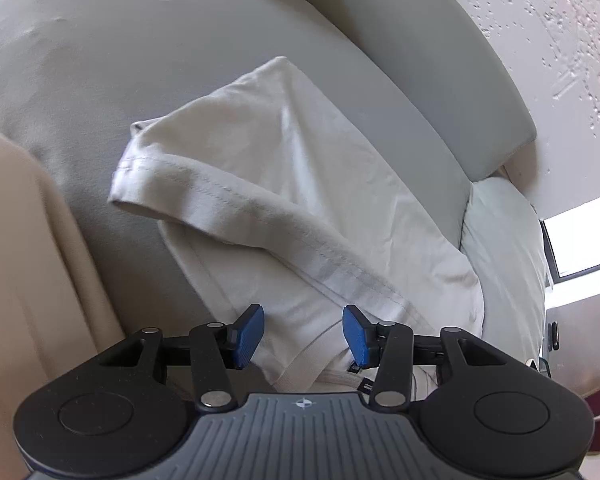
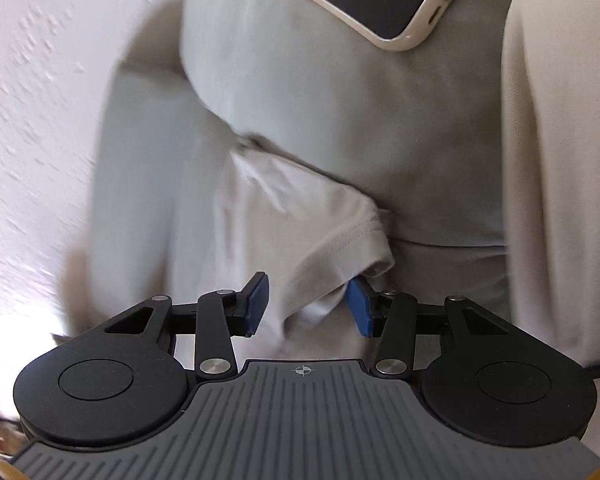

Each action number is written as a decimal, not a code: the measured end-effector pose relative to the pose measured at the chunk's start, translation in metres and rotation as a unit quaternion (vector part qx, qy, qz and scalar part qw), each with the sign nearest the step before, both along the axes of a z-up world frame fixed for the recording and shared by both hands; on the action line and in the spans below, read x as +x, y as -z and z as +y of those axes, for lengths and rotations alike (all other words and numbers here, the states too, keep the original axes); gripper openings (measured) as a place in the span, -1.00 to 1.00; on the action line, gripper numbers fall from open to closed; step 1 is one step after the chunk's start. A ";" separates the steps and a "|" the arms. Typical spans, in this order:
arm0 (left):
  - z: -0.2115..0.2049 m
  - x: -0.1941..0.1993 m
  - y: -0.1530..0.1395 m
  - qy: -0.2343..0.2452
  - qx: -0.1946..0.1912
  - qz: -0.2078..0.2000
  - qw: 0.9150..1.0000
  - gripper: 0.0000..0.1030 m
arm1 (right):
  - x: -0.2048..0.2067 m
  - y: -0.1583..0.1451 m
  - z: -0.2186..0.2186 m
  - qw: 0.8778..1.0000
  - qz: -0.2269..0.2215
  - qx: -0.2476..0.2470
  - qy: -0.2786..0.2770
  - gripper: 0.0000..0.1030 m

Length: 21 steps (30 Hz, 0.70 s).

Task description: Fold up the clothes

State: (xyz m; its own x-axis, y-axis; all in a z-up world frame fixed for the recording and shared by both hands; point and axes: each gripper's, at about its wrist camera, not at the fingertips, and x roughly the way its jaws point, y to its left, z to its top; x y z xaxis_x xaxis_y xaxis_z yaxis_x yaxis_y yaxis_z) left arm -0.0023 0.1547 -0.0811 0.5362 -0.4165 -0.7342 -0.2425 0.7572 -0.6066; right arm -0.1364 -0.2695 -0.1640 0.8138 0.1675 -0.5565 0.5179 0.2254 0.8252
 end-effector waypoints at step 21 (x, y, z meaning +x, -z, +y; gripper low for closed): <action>0.083 -0.011 -0.010 -0.180 -0.035 0.001 0.983 -0.13 | 0.036 0.006 0.002 0.998 -0.027 0.006 -0.050 -0.18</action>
